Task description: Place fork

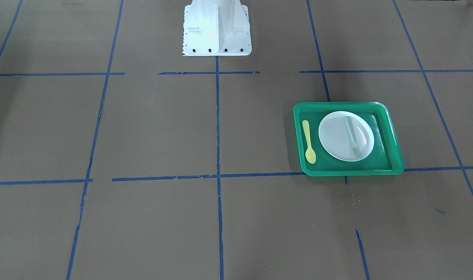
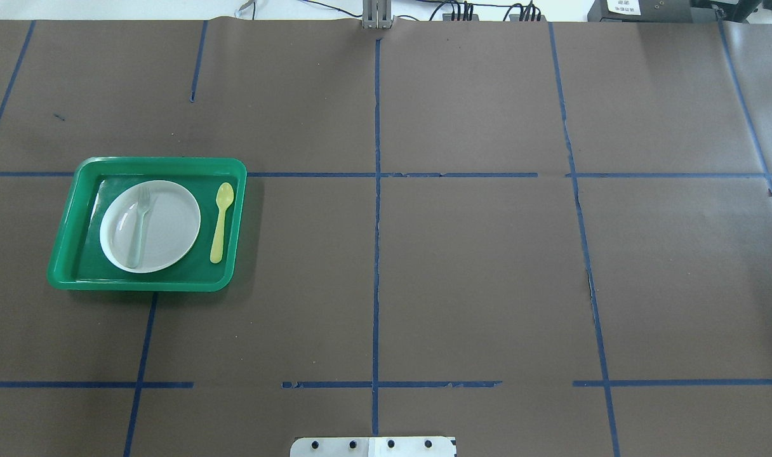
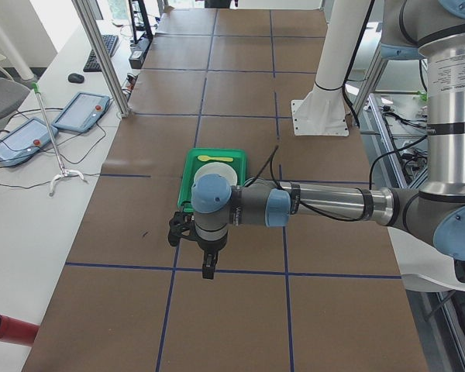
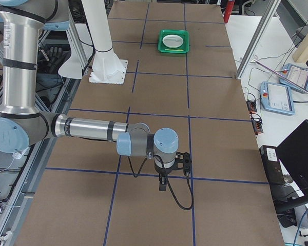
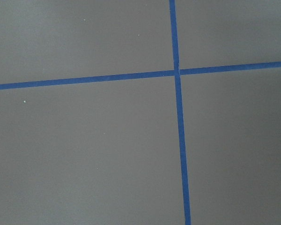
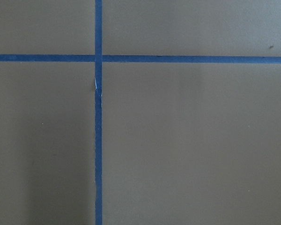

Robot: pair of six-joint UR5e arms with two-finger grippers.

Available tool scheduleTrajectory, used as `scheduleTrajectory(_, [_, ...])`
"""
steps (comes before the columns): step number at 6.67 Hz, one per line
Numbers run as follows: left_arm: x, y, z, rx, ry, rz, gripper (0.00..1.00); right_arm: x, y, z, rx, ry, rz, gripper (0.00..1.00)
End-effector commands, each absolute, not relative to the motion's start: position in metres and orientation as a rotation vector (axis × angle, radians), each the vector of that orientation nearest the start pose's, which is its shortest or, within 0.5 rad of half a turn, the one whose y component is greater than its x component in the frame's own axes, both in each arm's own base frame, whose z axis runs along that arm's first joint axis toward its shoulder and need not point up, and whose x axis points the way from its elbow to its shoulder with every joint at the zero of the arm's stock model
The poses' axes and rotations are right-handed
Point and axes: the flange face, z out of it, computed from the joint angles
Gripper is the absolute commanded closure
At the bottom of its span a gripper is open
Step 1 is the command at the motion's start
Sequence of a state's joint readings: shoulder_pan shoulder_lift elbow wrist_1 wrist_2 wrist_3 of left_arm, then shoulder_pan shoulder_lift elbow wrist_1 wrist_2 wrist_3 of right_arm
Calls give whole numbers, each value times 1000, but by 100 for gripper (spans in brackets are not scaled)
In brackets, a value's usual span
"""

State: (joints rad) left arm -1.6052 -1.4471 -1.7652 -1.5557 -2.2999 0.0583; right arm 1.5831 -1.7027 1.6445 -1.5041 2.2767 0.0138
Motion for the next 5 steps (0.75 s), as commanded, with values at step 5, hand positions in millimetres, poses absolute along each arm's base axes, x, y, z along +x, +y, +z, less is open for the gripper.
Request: scheduleTrajectory(5, [-76, -473, 569, 236, 722, 106, 0, 74, -435, 682, 7, -707, 22, 0])
